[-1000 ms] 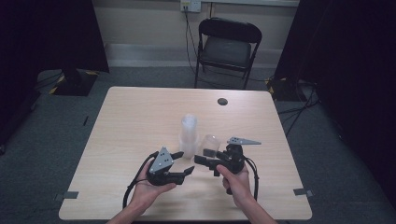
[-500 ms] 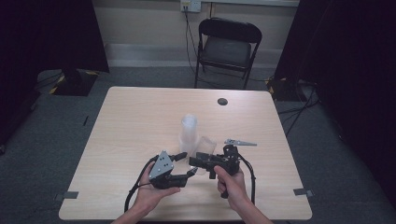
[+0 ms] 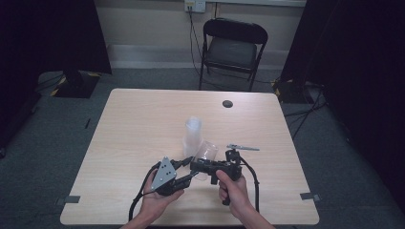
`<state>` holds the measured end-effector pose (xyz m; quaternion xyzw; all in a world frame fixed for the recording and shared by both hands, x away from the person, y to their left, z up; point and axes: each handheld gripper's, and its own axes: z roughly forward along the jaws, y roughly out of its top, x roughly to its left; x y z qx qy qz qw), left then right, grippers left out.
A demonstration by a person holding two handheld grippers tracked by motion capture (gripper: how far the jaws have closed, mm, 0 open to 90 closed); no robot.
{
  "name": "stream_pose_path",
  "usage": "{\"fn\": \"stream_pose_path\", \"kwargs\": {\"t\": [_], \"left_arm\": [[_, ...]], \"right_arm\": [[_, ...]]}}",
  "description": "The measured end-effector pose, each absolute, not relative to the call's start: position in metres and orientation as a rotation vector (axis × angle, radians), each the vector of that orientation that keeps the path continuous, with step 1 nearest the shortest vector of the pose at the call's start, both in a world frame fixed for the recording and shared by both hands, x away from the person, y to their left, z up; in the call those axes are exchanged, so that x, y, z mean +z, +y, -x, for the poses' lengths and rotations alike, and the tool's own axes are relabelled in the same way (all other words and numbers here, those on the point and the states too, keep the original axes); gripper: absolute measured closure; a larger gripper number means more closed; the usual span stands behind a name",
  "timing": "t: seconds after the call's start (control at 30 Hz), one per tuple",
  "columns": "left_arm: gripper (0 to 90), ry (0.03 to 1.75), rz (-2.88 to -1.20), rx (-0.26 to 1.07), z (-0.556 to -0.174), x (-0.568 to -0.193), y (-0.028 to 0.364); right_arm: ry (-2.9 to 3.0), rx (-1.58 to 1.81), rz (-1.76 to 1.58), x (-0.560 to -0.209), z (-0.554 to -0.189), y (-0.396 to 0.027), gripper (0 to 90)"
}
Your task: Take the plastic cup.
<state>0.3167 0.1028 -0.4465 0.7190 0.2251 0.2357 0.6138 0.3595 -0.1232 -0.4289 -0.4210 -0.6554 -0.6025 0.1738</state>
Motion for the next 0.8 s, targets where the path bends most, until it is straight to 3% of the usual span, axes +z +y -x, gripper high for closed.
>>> {"fn": "stream_pose_path", "kwargs": {"t": [0.57,0.8], "left_arm": [[76.3,0.510,-1.635,0.618,-0.317,-0.449,0.102],[82.7,0.520,-1.626,0.611,-0.316,-0.447,0.107]], "right_arm": [[-1.800,-1.647,1.215,-0.431,-0.358,-0.117,35.8],[-1.809,-1.671,1.178,-0.429,-0.357,-0.112,29.0]]}}
